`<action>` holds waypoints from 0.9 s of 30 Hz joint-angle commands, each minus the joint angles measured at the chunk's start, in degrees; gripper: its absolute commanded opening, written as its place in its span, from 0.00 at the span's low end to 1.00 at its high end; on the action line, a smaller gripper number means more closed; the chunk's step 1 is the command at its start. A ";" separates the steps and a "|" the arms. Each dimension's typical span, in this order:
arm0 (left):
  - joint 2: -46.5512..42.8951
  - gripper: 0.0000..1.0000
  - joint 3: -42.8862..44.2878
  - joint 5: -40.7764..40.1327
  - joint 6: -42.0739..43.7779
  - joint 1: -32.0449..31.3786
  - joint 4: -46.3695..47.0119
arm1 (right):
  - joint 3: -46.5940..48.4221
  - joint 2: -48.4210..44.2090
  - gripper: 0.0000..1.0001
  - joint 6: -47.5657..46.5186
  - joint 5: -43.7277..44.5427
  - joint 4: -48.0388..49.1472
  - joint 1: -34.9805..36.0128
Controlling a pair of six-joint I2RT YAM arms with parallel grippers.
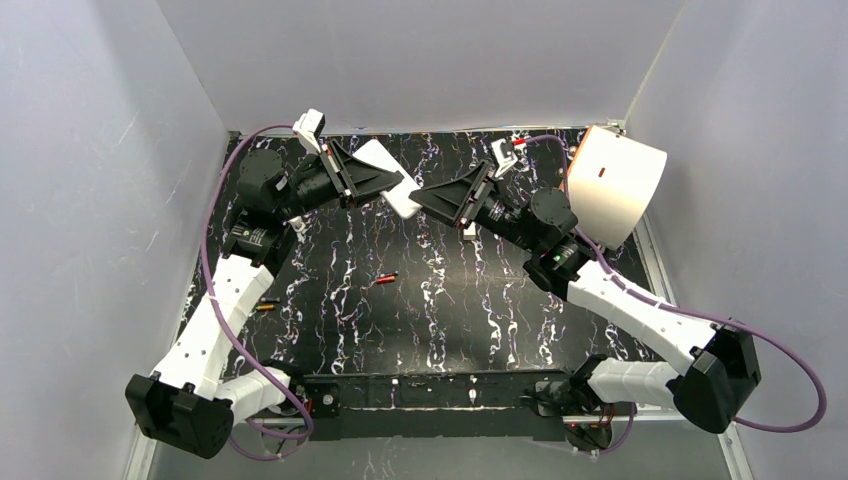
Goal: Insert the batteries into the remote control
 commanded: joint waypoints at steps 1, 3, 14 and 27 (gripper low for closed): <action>-1.07 0.00 2.58 0.84 0.90 -0.13 1.81 | 2.57 0.45 0.76 -1.31 2.09 -0.84 0.04; -0.83 0.00 2.66 0.89 0.97 -0.18 1.82 | 2.87 1.79 0.70 0.57 0.77 1.22 0.05; 0.30 0.00 3.73 2.44 0.48 -0.18 2.08 | 5.09 6.37 0.58 3.97 -1.26 4.33 -0.16; -0.68 0.00 3.30 -6.15 -2.39 0.07 2.08 | -3.93 4.78 0.24 4.60 -4.04 11.43 -1.11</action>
